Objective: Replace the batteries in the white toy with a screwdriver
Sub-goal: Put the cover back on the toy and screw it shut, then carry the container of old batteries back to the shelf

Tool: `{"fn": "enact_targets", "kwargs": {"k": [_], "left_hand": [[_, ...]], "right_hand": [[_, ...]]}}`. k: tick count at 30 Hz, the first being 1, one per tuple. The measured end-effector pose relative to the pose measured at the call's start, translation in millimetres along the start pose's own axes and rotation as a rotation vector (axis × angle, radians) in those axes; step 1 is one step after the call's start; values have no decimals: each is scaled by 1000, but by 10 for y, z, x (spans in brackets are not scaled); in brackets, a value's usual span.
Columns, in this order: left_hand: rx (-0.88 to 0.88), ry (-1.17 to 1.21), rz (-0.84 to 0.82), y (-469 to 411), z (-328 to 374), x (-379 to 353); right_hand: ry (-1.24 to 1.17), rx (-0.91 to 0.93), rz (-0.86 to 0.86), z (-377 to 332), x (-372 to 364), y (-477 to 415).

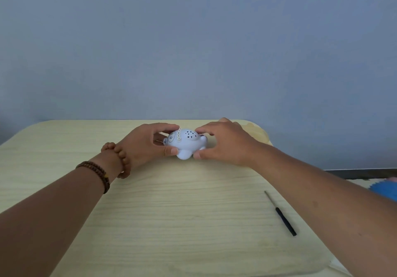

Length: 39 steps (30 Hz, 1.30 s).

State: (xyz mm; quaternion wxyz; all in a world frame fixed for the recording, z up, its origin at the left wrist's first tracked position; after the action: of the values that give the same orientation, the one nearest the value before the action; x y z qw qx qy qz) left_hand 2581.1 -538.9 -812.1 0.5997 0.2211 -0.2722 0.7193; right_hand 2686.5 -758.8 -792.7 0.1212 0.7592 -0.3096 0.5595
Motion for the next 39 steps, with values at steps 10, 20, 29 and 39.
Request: {"fn": "enact_targets", "kwargs": {"k": [10,20,29,39], "left_hand": [[35,-20,-48,27,-9,5],[13,31,-13,113,20,14],[-402,-460,310,292,688,-273],[-559,-638,99,293,762,-1107]], "right_hand": [[-110,-445,356,786,315,295],[-64,-477,346,972,198,420],[-202,-376,599,958,116,486],[-560,-286,615,875,127,804]]}}
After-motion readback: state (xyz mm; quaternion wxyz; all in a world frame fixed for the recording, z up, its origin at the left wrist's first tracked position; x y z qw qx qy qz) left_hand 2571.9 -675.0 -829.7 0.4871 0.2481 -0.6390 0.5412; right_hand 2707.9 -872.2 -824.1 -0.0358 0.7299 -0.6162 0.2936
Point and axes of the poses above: each hand's wrist, its own y-axis away from the middle knuckle, its own x-axis out of the back of the hand, z = x × y, the point moved 1 cm from there along -y, towards the middle knuckle
